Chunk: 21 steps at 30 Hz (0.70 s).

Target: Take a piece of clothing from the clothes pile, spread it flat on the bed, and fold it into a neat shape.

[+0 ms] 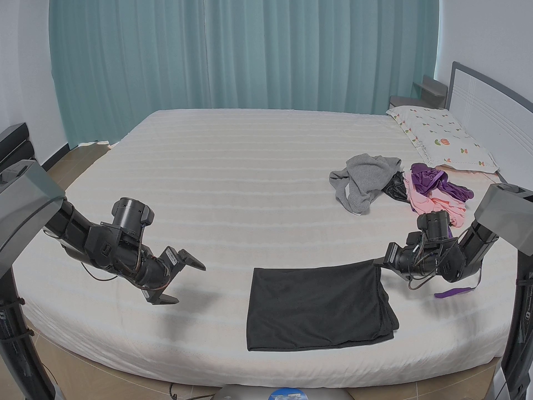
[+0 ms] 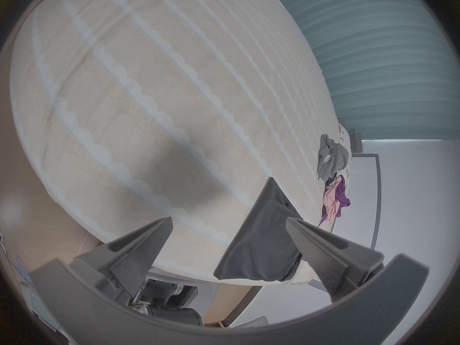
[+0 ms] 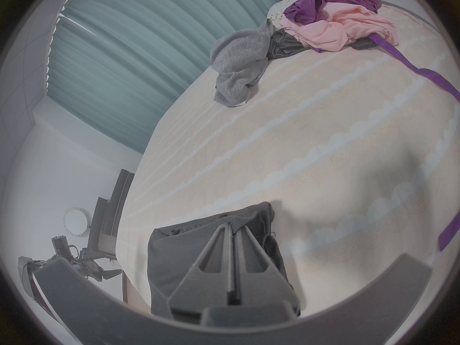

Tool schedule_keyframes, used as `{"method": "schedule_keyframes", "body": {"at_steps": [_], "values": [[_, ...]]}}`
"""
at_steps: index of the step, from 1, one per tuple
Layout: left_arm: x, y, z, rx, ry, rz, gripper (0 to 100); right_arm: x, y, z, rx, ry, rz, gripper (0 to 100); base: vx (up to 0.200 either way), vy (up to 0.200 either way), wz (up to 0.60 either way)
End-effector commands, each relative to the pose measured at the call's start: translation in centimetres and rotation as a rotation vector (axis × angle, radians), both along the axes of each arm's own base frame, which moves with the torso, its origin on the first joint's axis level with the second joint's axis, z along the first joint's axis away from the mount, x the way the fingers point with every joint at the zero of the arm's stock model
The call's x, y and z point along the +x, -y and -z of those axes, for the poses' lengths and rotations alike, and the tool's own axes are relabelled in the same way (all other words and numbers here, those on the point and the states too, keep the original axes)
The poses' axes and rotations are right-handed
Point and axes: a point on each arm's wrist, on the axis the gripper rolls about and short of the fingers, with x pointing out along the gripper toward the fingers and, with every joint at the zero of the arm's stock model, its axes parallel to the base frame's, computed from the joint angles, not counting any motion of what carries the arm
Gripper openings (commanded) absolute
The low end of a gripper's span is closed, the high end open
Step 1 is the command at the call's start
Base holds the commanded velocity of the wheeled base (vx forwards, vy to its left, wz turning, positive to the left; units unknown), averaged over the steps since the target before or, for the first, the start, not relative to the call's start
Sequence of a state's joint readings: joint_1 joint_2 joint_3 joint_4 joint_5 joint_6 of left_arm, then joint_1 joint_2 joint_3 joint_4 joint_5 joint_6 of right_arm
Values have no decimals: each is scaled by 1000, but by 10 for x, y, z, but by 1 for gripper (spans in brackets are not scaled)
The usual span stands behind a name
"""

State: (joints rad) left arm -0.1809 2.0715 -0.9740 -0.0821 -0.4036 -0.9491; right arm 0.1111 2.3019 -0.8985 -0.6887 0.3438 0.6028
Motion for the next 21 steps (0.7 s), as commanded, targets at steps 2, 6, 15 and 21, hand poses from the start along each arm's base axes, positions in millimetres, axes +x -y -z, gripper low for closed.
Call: {"method": "schedule_keyframes", "body": {"at_steps": [2,6,15,21], "values": [[0,0,0,0,0,0,100,3,7,1,4,2,15,0,0,0,0],[0,0,0,0,0,0,100,1,11,2,7,-8,19,100,0,0,0],[0,0,0,-1,-1,1,100,-7,9,-17,5,25,19,100,0,0,0],[-1,0,0,-1,-1,1,100,-57,4,-42,5,23,-61,100,0,0,0]]}}
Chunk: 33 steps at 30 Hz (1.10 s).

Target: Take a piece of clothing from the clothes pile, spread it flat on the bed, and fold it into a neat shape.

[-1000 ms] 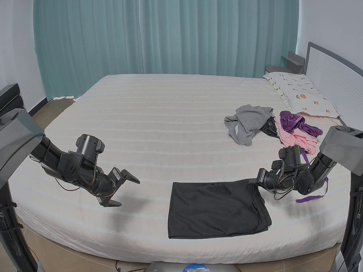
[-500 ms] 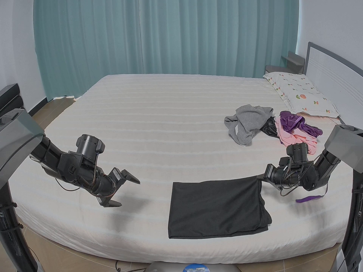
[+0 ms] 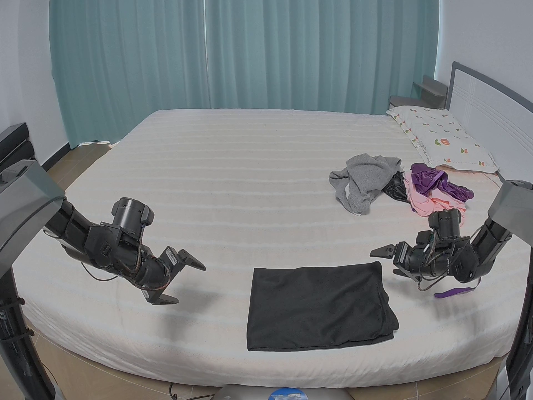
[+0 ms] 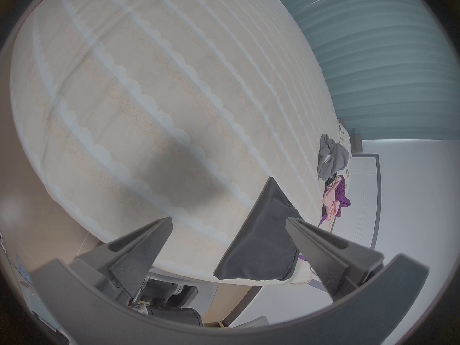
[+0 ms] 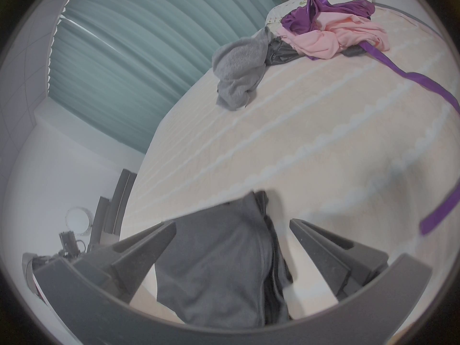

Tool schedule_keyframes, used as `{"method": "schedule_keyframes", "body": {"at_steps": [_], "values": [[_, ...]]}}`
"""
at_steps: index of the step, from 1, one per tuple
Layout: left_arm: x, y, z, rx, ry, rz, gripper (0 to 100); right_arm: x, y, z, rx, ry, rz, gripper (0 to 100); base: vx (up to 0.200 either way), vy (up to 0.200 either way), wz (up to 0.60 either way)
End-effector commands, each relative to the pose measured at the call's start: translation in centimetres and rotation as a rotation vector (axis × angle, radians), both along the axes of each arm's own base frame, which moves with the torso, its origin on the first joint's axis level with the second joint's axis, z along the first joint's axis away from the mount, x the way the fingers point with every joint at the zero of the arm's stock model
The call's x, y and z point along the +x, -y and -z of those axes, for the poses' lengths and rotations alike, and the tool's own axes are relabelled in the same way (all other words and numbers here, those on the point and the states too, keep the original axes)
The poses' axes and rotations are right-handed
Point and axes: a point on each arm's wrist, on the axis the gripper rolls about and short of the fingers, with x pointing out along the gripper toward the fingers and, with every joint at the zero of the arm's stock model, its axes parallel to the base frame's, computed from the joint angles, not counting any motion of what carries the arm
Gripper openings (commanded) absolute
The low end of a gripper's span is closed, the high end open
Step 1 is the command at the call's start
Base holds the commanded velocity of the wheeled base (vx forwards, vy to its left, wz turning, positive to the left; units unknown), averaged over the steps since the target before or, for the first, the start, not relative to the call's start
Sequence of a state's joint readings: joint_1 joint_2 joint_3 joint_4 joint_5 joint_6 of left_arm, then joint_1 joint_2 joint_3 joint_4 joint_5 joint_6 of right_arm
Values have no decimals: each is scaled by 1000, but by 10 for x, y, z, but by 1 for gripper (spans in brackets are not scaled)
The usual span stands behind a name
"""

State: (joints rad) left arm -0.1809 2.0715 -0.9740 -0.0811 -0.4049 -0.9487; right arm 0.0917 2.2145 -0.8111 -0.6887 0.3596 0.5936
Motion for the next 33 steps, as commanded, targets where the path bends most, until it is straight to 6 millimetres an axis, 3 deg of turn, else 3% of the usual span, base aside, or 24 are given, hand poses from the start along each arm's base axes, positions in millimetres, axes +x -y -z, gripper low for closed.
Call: {"method": "schedule_keyframes", "body": {"at_steps": [1,4,10,14,21,22,33], "values": [[-1,0,0,0,-1,0,100,-49,-7,-25,-4,7,-93,100,0,0,0],[-2,0,0,0,-3,1,100,-77,-7,-15,-42,-40,-163,100,0,0,0],[-5,0,1,0,-10,2,100,-108,-4,7,-82,-115,-243,100,0,0,0],[-5,0,1,0,-10,2,100,-119,-3,12,-89,-124,-263,100,0,0,0],[-5,0,1,1,-10,1,100,-115,-5,25,-125,-123,-300,100,0,0,0],[-5,0,1,0,-10,2,100,-115,-5,25,-125,-123,-300,0,0,0,0],[-5,-1,1,0,-12,0,100,-125,7,22,-172,-114,-278,0,0,0,0]]}}
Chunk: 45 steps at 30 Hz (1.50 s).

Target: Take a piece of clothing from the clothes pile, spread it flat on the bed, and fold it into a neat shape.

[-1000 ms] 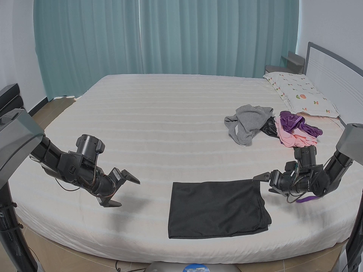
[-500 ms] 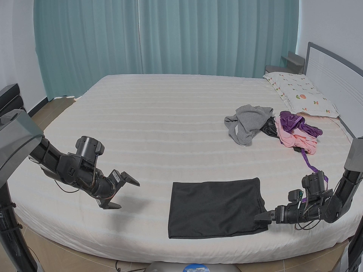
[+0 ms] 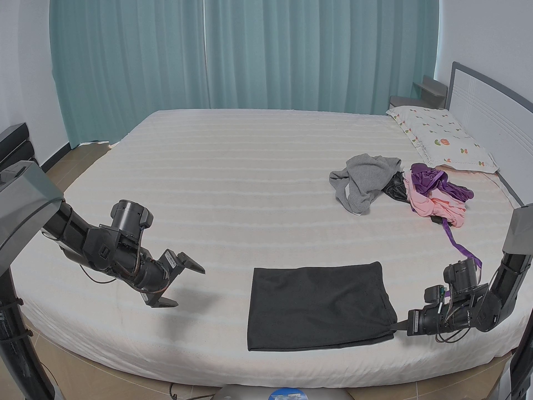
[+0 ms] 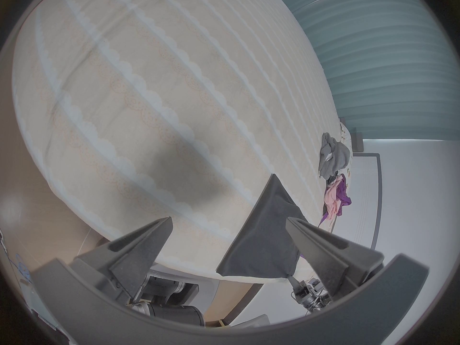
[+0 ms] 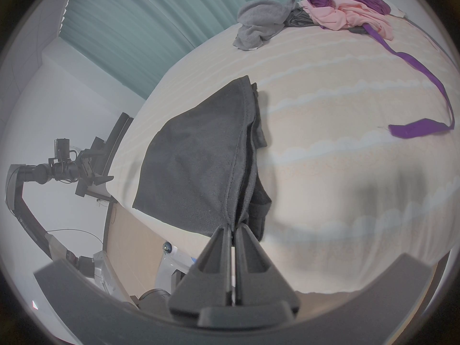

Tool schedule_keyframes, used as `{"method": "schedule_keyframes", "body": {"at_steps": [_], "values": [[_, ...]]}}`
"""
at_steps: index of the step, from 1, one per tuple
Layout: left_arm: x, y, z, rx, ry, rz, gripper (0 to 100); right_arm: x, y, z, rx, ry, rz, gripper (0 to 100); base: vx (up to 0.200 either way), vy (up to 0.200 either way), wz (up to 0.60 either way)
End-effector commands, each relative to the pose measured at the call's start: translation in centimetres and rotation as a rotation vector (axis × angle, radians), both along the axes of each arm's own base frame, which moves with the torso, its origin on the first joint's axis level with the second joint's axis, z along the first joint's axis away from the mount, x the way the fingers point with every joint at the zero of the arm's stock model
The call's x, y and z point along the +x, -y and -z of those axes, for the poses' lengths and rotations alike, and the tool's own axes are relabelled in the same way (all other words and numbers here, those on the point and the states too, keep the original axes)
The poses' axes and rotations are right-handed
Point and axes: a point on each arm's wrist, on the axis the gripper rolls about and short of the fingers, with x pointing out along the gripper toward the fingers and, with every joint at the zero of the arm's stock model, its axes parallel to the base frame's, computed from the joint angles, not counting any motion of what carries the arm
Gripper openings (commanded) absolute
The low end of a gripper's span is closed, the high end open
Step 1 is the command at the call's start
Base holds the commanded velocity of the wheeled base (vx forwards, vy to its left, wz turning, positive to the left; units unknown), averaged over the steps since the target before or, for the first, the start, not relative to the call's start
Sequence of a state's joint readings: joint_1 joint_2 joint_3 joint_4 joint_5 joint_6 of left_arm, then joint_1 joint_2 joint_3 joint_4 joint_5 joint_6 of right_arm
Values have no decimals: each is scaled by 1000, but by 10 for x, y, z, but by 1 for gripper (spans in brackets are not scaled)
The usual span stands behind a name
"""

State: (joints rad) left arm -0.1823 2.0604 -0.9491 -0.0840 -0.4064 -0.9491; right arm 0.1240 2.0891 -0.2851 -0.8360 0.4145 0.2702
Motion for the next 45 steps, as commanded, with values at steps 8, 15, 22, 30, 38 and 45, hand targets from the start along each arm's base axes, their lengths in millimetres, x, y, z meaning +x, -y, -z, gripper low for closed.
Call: {"method": "schedule_keyframes", "body": {"at_steps": [8,15,22,30,38,45], "values": [[0,0,0,0,-1,0,100,-9,7,-2,-5,-9,20,0,0,0,0],[0,0,0,1,-1,-2,100,-8,8,1,-16,-15,6,0,0,0,0],[0,0,0,1,0,-1,100,11,11,-9,4,62,28,100,0,0,0],[0,0,0,1,0,-1,100,86,3,-7,106,132,147,100,0,0,0],[0,0,0,1,0,-1,100,127,0,-5,157,110,190,100,0,0,0],[0,0,1,1,-2,-1,100,150,-9,-2,204,117,217,100,0,0,0]]}}
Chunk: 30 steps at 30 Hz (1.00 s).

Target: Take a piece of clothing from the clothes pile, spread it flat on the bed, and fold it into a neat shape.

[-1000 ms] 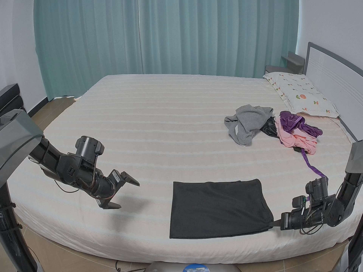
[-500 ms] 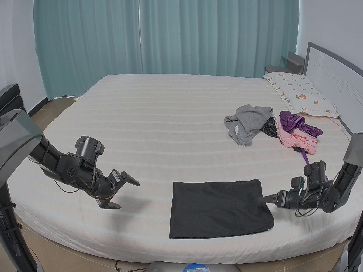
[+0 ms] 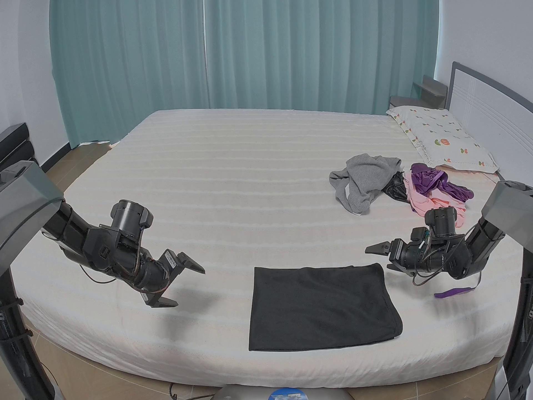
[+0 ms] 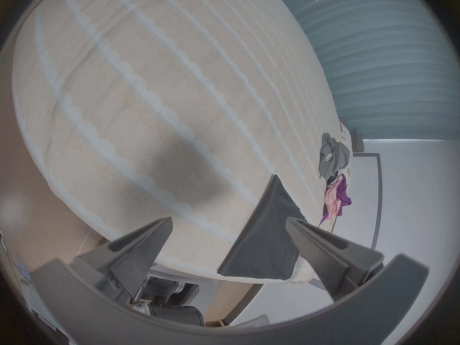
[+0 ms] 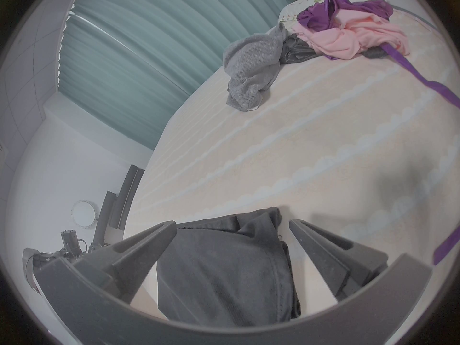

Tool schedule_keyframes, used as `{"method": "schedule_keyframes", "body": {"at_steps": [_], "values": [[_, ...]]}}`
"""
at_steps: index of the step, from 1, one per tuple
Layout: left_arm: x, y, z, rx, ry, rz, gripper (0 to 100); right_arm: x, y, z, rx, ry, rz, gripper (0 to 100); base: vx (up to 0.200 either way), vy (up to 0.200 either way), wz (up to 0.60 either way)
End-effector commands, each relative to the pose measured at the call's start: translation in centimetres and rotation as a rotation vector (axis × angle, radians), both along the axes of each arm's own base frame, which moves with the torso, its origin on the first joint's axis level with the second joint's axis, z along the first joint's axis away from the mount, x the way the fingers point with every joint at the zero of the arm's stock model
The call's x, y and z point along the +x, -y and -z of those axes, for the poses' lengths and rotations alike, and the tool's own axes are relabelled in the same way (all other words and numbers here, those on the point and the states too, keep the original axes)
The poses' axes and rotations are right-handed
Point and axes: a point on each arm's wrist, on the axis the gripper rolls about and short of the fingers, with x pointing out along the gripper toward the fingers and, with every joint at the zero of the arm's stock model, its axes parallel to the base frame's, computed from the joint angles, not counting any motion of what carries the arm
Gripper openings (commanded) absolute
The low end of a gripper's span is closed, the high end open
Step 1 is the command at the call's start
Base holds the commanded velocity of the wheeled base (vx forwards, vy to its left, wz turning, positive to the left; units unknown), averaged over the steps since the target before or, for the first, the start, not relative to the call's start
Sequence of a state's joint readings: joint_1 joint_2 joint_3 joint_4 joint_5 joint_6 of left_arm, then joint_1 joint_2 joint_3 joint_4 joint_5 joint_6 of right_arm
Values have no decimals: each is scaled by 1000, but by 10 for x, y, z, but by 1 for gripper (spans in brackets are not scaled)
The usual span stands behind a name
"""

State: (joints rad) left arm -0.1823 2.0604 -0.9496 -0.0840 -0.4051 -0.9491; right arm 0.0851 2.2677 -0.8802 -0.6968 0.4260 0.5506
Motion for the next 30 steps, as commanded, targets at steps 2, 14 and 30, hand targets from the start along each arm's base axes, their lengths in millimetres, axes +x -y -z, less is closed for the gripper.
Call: {"method": "schedule_keyframes", "body": {"at_steps": [2,14,30], "values": [[0,0,1,0,-1,0,100,12,-11,17,8,-28,-17,100,0,0,0],[0,1,1,0,0,1,100,15,-12,22,-1,-34,-10,100,0,0,0],[0,3,1,2,-2,8,100,19,6,20,-2,-85,33,0,0,0,0]]}}
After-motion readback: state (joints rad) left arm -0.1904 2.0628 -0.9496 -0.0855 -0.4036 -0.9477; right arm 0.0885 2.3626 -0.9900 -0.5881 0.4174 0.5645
